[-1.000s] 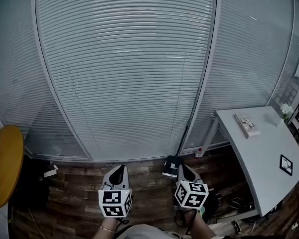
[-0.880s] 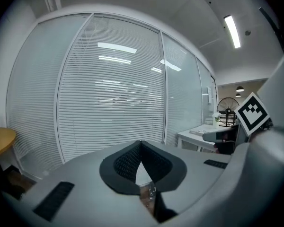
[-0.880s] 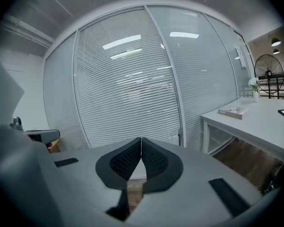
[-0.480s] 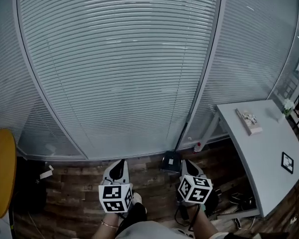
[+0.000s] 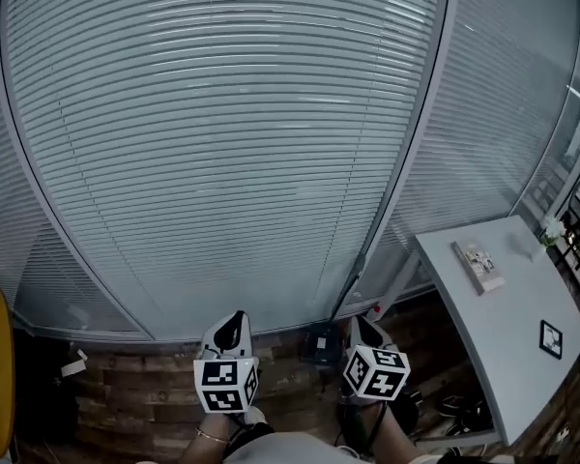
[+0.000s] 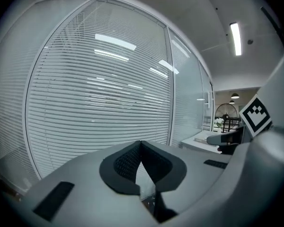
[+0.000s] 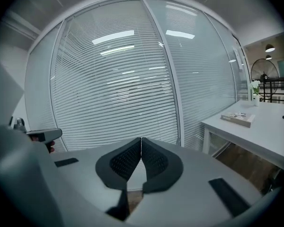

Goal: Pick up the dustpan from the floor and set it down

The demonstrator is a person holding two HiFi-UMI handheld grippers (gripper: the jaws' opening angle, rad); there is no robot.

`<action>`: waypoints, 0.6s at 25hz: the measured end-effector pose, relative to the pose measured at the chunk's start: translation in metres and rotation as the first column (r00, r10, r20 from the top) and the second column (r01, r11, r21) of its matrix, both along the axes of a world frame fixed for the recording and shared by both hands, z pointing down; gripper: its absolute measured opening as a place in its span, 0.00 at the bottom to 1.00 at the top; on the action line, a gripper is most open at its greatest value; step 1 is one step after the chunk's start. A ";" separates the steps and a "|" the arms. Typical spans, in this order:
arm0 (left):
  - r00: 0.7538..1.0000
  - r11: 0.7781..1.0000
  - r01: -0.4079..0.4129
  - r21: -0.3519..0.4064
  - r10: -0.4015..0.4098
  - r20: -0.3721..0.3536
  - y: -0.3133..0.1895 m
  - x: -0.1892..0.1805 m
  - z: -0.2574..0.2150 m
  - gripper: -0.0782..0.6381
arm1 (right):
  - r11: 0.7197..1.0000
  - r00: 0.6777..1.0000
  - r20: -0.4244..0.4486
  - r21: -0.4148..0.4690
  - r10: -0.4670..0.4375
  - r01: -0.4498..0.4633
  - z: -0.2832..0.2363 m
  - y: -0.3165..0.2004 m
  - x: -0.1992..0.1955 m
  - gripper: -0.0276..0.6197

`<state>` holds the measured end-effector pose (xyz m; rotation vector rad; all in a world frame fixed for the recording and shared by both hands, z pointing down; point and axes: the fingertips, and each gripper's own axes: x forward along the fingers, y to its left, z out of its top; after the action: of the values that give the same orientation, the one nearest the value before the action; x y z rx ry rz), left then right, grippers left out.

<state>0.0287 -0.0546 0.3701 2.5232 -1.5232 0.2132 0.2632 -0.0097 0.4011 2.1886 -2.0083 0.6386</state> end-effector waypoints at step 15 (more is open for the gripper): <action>1.000 0.998 0.012 -0.054 -0.010 0.025 -0.117 -0.030 0.025 0.13 | 0.999 0.999 -0.021 -0.021 -0.030 0.029 0.010 -0.120 -0.030 0.09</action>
<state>-0.0013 -0.1718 0.3949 2.4784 -1.5187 0.2811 0.2332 -0.1302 0.4114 2.1410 -2.0108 0.6275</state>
